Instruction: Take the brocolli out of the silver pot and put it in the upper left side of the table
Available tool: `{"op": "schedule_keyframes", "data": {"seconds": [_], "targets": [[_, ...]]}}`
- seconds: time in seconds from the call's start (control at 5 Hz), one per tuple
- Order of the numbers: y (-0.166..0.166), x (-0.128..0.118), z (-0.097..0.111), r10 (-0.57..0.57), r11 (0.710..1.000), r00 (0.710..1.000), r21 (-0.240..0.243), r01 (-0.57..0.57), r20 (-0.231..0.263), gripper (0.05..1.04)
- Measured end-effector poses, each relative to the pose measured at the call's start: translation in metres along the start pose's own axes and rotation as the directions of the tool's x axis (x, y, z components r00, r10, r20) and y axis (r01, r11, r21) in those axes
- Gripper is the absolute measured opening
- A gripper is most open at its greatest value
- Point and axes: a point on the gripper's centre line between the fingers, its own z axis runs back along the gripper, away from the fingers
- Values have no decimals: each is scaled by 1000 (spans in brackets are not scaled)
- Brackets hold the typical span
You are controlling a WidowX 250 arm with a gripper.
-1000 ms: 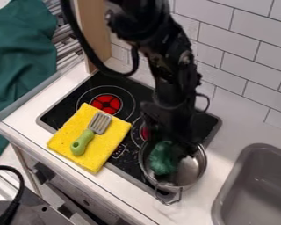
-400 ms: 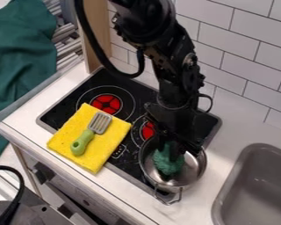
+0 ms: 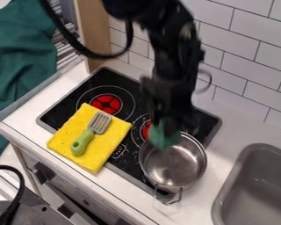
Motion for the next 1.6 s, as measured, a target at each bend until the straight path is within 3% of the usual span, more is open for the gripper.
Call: {"op": "schedule_keyframes", "data": {"seconds": [0.2,0.4,0.8,1.2,1.6], "targets": [[29,24,10,7,1000,998,-1,-7,60,291],[59,32,-11,55,998,998,-27,-54,38,291],[117,42,-49,162,987,986,8,-162,-28,290],[168,36,-64,280,960,959,35,-279,-33,290],[196,22,-73,344,939,937,41,-342,-57,290]]}}
